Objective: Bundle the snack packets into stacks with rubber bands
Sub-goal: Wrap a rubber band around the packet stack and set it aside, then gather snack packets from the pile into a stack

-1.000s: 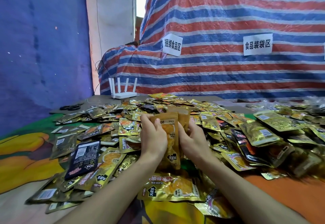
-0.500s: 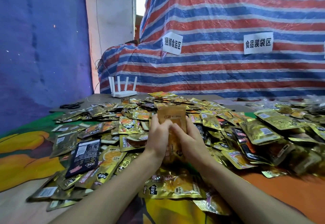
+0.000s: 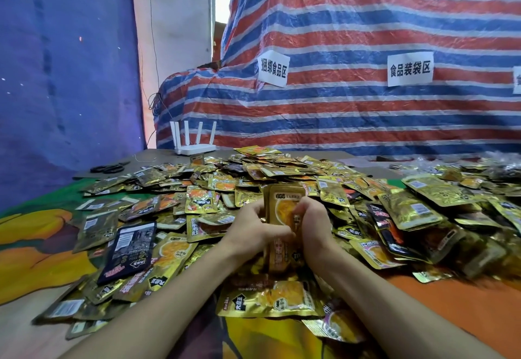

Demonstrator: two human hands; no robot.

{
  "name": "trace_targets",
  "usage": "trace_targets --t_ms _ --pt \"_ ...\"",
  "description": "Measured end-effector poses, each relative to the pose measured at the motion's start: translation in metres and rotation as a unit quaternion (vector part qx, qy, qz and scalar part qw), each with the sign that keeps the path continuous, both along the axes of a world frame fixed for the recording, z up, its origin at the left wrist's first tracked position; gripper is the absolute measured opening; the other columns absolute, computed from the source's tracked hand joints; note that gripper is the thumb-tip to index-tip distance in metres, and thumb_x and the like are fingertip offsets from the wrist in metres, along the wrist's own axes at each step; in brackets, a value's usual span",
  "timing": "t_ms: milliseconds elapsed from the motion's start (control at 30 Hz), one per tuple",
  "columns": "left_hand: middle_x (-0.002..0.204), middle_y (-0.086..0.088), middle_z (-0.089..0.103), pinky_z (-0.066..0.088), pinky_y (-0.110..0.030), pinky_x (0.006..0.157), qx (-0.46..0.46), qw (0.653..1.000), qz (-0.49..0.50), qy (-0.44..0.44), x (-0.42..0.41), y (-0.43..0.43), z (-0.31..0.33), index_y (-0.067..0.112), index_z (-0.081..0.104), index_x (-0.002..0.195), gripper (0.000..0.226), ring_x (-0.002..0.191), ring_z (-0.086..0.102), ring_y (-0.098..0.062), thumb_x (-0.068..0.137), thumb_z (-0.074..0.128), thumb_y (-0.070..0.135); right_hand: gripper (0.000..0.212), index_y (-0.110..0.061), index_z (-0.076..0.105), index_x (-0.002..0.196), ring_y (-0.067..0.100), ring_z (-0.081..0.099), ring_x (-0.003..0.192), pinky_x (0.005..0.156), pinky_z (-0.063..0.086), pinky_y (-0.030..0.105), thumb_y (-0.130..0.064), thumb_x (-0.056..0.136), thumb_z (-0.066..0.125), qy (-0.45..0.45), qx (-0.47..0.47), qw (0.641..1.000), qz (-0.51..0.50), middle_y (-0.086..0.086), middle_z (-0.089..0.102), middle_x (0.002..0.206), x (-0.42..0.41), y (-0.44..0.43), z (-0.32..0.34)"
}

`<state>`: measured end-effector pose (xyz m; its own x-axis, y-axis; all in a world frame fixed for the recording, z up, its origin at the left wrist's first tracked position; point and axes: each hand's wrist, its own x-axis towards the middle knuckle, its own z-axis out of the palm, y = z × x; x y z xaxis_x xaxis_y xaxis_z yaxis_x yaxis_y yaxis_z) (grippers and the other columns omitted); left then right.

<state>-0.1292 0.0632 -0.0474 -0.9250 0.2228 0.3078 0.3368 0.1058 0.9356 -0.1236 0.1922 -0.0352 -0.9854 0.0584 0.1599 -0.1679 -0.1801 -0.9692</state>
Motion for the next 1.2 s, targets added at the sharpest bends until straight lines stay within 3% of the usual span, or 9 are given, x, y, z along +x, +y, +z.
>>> trace_targets --t_ms 200,267,367,567,700,833,967,1033,1200 --pt "0.081 -0.013 0.068 0.055 -0.039 0.074 0.011 0.999 -0.049 0.003 0.007 0.016 -0.006 0.001 0.067 0.089 0.024 0.079 0.067 -0.027 0.070 0.064 0.013 0.017 -0.013 0.044 0.063 0.015 0.047 0.060 0.056 0.042 0.025 -0.010 0.079 0.041 0.049 0.033 0.998 0.003 0.000 0.049 0.059 0.007 0.001 0.009" --pt "0.073 -0.007 0.066 0.055 -0.036 0.069 0.041 0.999 -0.006 0.019 0.009 0.021 -0.003 0.003 0.067 0.084 0.021 0.072 0.065 -0.023 0.067 0.060 0.014 0.013 -0.011 0.056 0.072 0.011 0.056 0.066 0.059 0.049 0.024 -0.018 0.068 0.045 0.103 0.111 0.988 -0.018 -0.003 0.060 0.066 0.010 0.001 0.015" --pt "0.071 0.001 0.064 0.053 -0.025 0.059 0.059 0.997 0.014 0.057 0.013 0.022 0.002 0.011 0.063 0.097 0.030 0.066 0.063 -0.013 0.068 0.057 0.014 0.035 -0.017 0.058 0.107 0.020 0.062 0.098 0.086 0.057 0.047 -0.022 0.072 0.055 0.131 0.211 0.965 -0.081 0.003 0.064 0.105 0.013 0.009 0.021" --pt "0.078 -0.005 0.057 0.048 -0.036 0.055 -0.037 0.979 -0.003 0.201 0.025 0.022 0.009 0.020 0.043 0.100 0.027 0.063 0.054 -0.021 0.082 0.064 0.020 0.018 -0.024 0.061 0.100 0.014 0.063 0.090 0.081 0.058 0.044 -0.022 0.082 0.059 0.188 0.413 0.877 -0.157 -0.008 0.064 0.095 0.037 0.058 0.027" --pt "0.084 -0.025 0.049 0.045 -0.054 0.059 -0.129 0.962 -0.038 0.237 0.033 0.024 0.009 0.014 0.038 0.102 0.033 0.068 0.049 -0.039 0.086 0.068 0.012 0.007 -0.022 0.067 0.087 0.015 0.066 0.078 0.073 0.061 0.041 -0.025 0.081 0.065 0.074 0.588 0.791 -0.149 -0.005 0.068 0.081 0.056 0.121 0.041" --pt "0.076 -0.012 0.045 0.041 -0.043 0.052 -0.152 0.957 -0.053 0.240 0.034 0.028 0.007 0.013 0.038 0.098 0.034 0.057 0.043 -0.013 0.088 0.070 0.004 0.015 -0.012 0.065 0.067 0.015 0.060 0.049 0.046 0.049 0.024 -0.021 0.076 0.072 -0.166 0.700 0.685 -0.115 -0.004 0.063 0.052 0.077 0.204 0.066" --pt "0.082 -0.023 0.049 0.047 -0.051 0.061 -0.143 0.963 -0.046 0.223 0.035 0.027 0.008 0.011 0.042 0.102 0.034 0.067 0.050 -0.035 0.087 0.072 0.004 0.009 -0.012 0.062 0.070 0.021 0.064 0.064 0.055 0.049 0.026 -0.019 0.073 0.068 -0.213 0.762 0.587 -0.170 0.001 0.063 0.064 0.092 0.258 0.058" --pt "0.086 -0.024 0.051 0.050 -0.048 0.063 -0.144 0.963 -0.048 0.222 0.036 0.027 0.009 0.012 0.042 0.102 0.035 0.071 0.053 -0.034 0.087 0.072 0.003 0.016 -0.014 0.052 0.069 0.022 0.060 0.070 0.058 0.044 0.025 -0.019 0.075 0.065 -0.219 0.764 0.571 -0.205 0.000 0.056 0.068 0.094 0.269 0.042" --pt "0.088 -0.013 0.057 0.056 -0.037 0.071 -0.150 0.966 -0.045 0.207 0.036 0.027 0.008 0.009 0.044 0.102 0.034 0.075 0.061 -0.020 0.086 0.073 0.003 0.011 -0.020 0.049 0.078 0.021 0.059 0.075 0.057 0.041 0.026 -0.016 0.084 0.058 -0.214 0.746 0.587 -0.231 -0.001 0.057 0.078 0.093 0.273 0.023"
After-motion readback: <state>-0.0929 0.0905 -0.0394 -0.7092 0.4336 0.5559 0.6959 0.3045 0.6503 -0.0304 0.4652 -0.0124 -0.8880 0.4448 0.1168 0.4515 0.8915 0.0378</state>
